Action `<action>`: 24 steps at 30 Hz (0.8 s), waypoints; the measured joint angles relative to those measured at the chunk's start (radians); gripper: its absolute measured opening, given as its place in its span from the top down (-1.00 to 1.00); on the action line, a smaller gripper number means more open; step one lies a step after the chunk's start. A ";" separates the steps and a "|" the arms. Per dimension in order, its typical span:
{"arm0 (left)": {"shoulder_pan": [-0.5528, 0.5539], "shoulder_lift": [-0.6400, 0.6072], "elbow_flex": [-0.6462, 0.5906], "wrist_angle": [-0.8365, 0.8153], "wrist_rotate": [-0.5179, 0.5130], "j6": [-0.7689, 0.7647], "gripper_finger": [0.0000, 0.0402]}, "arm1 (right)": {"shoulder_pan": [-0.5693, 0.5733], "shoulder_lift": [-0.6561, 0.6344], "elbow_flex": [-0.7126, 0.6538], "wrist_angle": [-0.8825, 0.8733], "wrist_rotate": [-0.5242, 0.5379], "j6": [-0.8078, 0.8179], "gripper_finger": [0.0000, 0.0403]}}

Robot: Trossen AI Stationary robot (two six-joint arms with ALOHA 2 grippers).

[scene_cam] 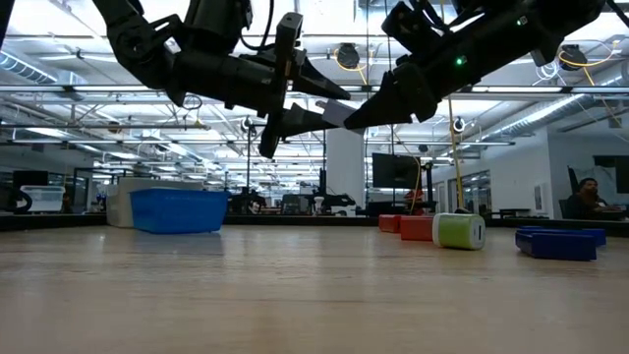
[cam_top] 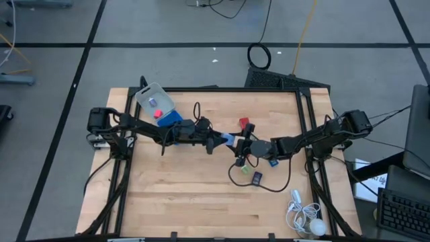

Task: Pick & Place Office items
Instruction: Put the light blue charger adapter into the gray bin

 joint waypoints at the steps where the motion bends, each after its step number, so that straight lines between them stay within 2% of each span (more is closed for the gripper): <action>1: 0.000 0.000 0.000 0.000 0.000 0.001 0.09 | 0.000 0.000 0.000 0.000 0.000 -0.001 -0.07; 6: 0.001 0.000 0.000 0.003 -0.006 0.009 0.30 | 0.000 0.000 0.000 0.000 0.008 -0.008 -0.09; 10: 0.002 0.000 -0.001 0.003 -0.007 0.031 0.33 | 0.000 0.000 0.000 0.000 0.006 -0.004 -0.11; 17: -0.007 0.000 -0.002 0.005 -0.029 0.288 0.37 | 0.000 -0.001 0.000 -0.007 -0.005 0.049 -0.20; 24: -0.043 0.000 -0.002 0.006 -0.082 0.457 0.38 | 0.000 -0.038 0.000 -0.074 -0.009 0.109 -0.21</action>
